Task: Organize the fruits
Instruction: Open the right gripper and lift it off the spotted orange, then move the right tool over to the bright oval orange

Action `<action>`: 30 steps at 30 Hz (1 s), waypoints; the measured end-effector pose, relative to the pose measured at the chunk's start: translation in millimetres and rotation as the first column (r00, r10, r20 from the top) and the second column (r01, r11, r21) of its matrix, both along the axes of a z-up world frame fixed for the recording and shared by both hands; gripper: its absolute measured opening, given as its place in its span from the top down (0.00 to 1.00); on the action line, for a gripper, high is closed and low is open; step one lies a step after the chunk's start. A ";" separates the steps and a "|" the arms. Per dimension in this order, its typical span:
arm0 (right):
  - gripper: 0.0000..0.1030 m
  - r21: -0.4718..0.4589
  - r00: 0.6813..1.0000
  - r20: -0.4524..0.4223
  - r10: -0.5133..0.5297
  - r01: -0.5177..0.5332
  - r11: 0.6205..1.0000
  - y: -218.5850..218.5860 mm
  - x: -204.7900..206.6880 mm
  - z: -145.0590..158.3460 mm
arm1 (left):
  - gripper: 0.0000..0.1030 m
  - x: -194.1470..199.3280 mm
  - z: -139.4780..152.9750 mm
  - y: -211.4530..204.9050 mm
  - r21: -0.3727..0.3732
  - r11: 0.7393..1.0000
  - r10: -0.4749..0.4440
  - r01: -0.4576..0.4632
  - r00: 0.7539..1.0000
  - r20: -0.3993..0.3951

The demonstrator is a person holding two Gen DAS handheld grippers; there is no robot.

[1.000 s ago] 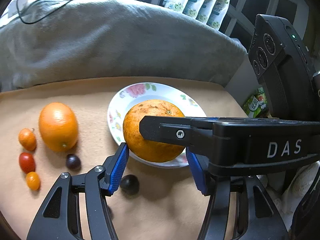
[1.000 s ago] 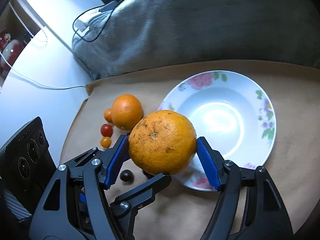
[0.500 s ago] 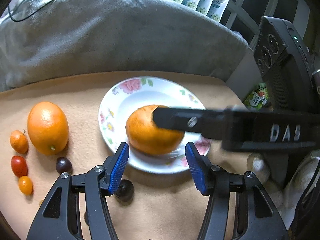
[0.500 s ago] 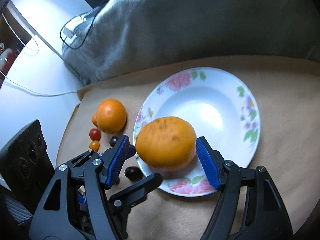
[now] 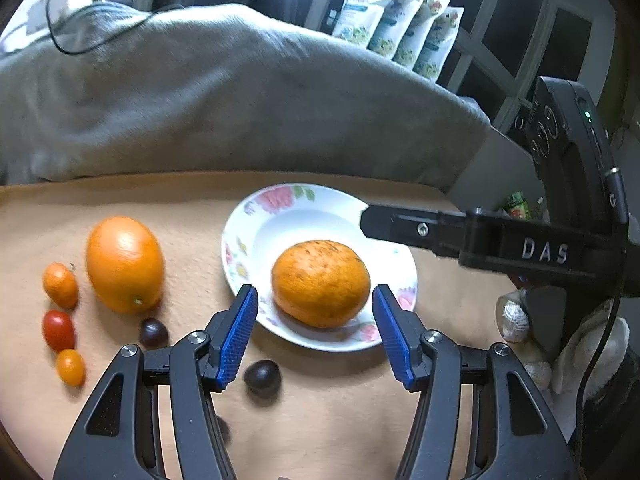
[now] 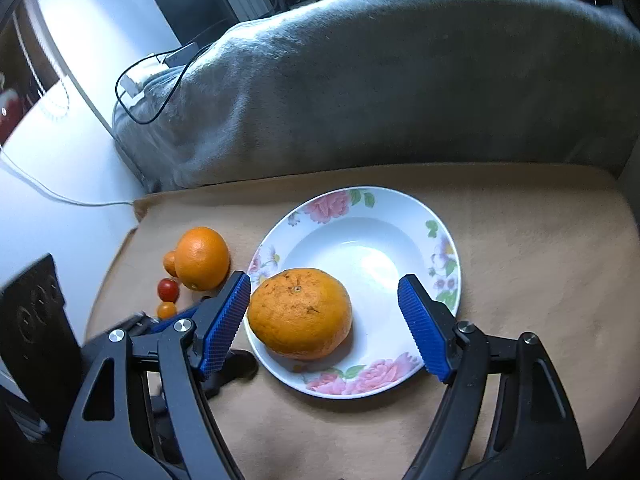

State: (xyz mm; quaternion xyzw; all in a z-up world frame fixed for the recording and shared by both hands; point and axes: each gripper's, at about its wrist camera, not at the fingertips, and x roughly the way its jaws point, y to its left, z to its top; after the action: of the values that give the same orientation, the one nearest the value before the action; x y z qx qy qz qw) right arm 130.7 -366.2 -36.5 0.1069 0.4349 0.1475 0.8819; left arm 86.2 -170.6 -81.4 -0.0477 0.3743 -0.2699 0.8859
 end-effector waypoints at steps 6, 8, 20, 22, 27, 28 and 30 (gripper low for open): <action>0.23 -0.062 0.997 0.080 0.007 -0.002 0.998 10.4 -9.5 9.6 | 0.43 -8.6 4.9 14.6 -0.001 1.000 0.015 -0.015 1.000 0.023; 0.20 -0.049 0.995 0.094 0.014 -0.009 0.999 12.7 -11.8 11.6 | 0.43 -12.2 5.7 22.3 0.004 1.000 0.024 -0.024 0.999 0.031; 0.10 -0.092 0.995 0.087 0.045 -0.037 0.995 34.8 -8.6 14.6 | 0.43 -16.2 17.2 72.0 0.036 0.993 0.112 -0.115 0.991 0.071; 0.08 -0.079 0.995 0.089 0.045 -0.038 0.996 35.6 -7.8 15.3 | 0.43 -16.4 17.2 89.1 0.041 0.988 0.148 -0.151 0.986 0.072; 0.08 -0.071 0.993 0.094 0.064 -0.057 0.996 44.8 -3.7 17.0 | 0.43 -12.6 15.3 128.3 0.035 0.975 0.218 -0.220 0.974 0.058; 0.08 -0.072 0.993 0.093 0.069 -0.063 0.995 47.0 -3.0 16.9 | 0.43 -11.8 14.8 134.9 0.039 0.972 0.228 -0.230 0.972 0.057; 0.08 -0.072 0.993 0.089 0.080 -0.074 0.995 52.0 -1.4 16.4 | 0.43 -11.8 12.3 145.4 0.052 0.966 0.250 -0.253 0.967 0.056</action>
State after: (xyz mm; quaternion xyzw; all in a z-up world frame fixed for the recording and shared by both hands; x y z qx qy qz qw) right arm 129.3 -314.2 -20.1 0.0528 0.4024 0.1712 0.8978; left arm 74.3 -25.2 -69.1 -0.0623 0.3510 -0.1453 0.9229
